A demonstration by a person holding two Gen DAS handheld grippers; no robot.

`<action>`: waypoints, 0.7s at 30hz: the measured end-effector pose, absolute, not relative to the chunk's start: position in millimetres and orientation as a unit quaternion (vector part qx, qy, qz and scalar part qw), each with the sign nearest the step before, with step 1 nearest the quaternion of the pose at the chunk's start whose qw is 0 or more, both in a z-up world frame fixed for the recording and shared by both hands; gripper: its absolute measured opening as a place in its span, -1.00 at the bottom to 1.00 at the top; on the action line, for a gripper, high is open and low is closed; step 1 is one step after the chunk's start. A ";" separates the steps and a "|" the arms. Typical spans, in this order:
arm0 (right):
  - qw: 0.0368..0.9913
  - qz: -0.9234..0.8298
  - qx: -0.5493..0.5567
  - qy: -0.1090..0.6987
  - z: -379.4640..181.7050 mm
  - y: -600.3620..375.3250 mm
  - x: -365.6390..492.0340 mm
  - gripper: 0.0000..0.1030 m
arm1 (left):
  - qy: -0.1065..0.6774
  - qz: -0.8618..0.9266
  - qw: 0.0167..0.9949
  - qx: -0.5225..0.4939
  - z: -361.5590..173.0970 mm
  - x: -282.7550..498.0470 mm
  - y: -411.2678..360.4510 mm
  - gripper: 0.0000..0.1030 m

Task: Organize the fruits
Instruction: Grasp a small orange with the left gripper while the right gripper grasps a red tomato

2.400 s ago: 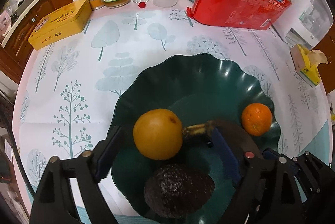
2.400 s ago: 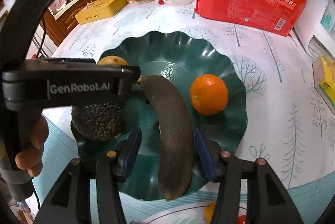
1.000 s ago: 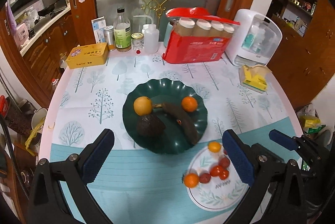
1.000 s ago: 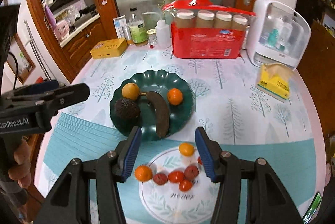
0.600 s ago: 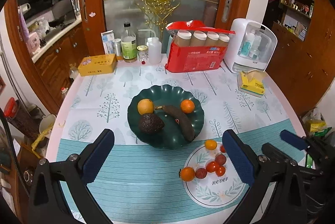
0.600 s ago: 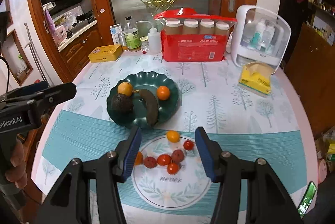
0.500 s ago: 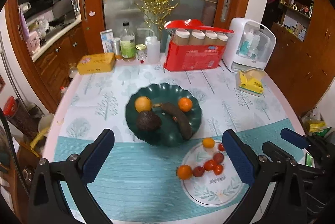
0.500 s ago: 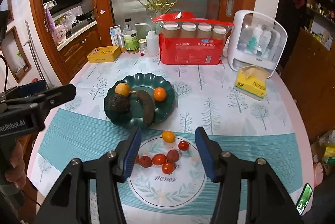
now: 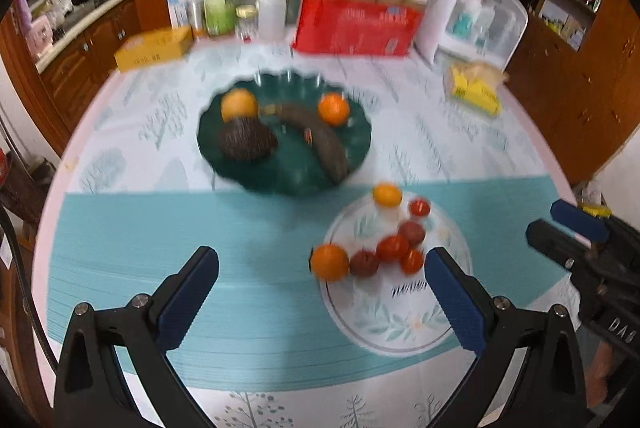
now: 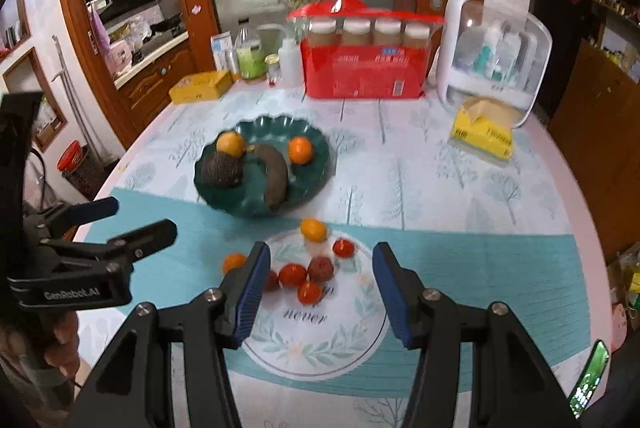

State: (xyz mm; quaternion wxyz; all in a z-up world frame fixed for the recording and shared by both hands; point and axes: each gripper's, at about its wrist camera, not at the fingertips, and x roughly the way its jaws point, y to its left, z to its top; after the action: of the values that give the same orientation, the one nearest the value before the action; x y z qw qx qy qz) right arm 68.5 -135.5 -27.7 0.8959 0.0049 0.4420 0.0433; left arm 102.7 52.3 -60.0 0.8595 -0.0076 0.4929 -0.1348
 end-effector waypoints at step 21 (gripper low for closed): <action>0.837 0.101 0.011 0.537 -167.2 -134.1 103.4 -0.01 | 0.586 -0.140 0.797 -0.035 -175.4 146.1 35.1 0.27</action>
State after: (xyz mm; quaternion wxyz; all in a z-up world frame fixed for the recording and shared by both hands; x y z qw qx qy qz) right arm 103.4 -134.1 -167.2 0.8373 0.0111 0.5371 0.1014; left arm 146.1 35.1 -175.4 0.7972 -0.0346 0.5862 -0.1400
